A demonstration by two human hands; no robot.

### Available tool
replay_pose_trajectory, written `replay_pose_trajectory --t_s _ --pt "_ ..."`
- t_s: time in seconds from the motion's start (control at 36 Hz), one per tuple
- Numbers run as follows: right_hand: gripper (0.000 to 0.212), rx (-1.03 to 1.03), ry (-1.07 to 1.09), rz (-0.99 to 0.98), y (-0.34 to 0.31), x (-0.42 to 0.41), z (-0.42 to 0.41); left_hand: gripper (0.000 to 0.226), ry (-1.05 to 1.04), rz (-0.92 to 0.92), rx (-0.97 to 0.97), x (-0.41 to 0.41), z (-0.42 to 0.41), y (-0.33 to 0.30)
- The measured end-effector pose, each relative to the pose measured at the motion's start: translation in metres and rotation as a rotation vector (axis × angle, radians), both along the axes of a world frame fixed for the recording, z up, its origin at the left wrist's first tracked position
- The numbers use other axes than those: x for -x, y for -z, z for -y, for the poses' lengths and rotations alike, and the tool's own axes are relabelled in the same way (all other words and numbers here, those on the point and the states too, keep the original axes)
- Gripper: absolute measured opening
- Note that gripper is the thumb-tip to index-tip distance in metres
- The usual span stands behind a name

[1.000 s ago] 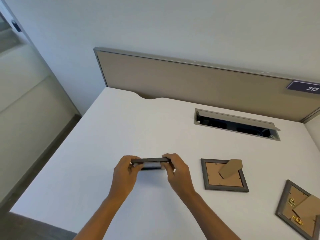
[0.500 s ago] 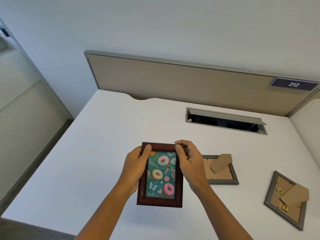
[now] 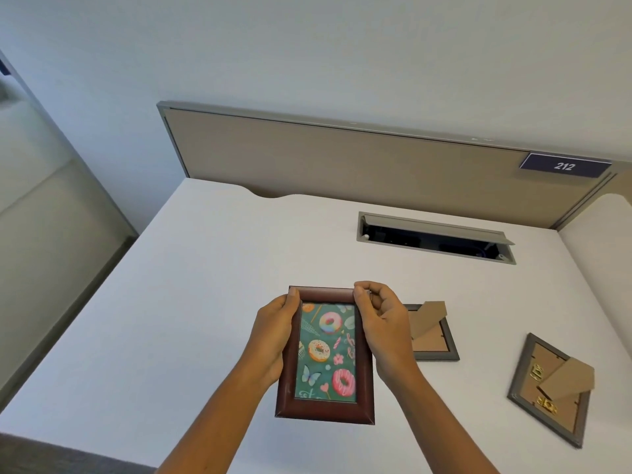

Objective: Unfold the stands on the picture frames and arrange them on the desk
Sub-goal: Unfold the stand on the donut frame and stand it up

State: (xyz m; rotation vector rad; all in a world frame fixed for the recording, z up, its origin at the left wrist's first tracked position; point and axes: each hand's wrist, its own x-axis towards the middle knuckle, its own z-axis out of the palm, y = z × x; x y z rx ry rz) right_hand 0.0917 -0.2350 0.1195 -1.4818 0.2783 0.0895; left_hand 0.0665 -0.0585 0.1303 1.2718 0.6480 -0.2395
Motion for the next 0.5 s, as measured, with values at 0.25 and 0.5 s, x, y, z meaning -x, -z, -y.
replay_pose_trajectory --t_s 0.25,0.5 --pt "0.008 0.010 -0.017 0.077 -0.006 0.005 0.008 0.045 -0.017 0.050 0.016 0.001 0.005 0.002" --pt "0.013 0.217 -0.060 0.331 -0.016 0.024 0.003 0.049 -0.122 0.135 0.066 0.000 0.012 0.001"
